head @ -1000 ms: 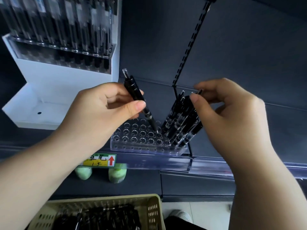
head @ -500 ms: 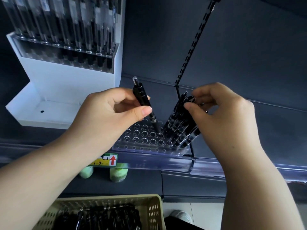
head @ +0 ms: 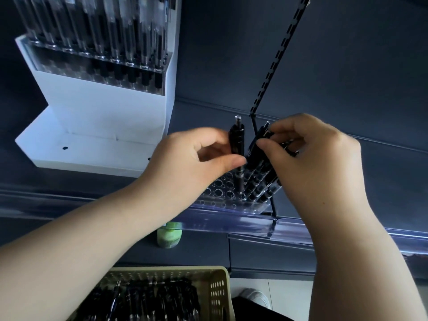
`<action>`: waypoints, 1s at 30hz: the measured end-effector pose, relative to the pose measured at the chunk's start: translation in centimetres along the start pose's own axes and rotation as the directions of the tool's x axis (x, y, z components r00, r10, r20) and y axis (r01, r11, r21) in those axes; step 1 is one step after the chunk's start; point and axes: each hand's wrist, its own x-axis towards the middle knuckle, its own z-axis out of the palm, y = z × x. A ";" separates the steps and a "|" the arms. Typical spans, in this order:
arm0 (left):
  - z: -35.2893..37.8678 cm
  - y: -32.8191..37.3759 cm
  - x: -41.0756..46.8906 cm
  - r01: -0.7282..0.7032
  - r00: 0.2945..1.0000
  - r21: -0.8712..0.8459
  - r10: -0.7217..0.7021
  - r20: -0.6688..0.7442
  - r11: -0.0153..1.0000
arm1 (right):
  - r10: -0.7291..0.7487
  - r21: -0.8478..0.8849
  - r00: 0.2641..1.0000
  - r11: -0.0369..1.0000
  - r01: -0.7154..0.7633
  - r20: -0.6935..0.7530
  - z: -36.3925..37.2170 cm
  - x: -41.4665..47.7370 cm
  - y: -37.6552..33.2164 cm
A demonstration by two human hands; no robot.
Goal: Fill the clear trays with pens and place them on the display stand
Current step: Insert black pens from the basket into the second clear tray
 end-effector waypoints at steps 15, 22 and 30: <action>3.8 -1.6 -0.2 -0.126 0.992 0.382 0.108 0.070 0.915 | 0.050 0.118 0.998 0.992 -0.047 -0.029 -0.3 -0.1 0.7; 4.1 -2.0 0.0 -0.045 0.999 0.296 0.044 0.008 0.954 | 0.033 0.099 0.999 0.995 -0.030 -0.025 -0.4 -0.2 0.8; 4.4 -2.6 -0.2 0.014 1.000 0.273 -0.008 -0.025 0.962 | 0.030 0.098 0.999 0.995 -0.026 -0.037 -0.3 -0.2 0.8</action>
